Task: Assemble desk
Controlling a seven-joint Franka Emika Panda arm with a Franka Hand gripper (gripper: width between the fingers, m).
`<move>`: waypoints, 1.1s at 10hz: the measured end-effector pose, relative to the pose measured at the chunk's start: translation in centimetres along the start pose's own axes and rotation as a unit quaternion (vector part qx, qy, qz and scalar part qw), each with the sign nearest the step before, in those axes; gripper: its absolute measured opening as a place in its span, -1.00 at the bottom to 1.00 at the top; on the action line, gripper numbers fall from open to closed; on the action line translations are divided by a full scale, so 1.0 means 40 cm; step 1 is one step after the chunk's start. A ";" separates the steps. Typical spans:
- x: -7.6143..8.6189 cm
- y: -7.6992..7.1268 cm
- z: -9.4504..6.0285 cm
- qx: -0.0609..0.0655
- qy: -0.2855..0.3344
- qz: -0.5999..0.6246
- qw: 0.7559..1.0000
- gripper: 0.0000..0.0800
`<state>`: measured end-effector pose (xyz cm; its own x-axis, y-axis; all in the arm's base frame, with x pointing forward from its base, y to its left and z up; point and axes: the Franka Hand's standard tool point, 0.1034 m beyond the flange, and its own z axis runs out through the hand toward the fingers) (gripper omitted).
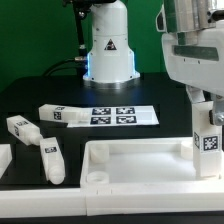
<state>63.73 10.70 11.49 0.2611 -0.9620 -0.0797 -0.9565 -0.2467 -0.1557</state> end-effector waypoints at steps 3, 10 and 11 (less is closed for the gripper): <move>0.022 -0.006 -0.004 -0.005 -0.006 -0.283 0.959 0.61; 0.009 -0.011 0.009 -0.018 -0.018 -0.497 0.867 0.18; 0.009 -0.011 0.010 -0.018 -0.018 -0.497 0.868 -0.20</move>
Offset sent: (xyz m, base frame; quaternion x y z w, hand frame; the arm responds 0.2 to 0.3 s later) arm 0.0000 0.0000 0.0000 0.0000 0.0000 -0.1938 0.9810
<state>64.29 10.51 11.15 0.9621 -0.2689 0.0454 -0.2609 -0.9561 -0.1336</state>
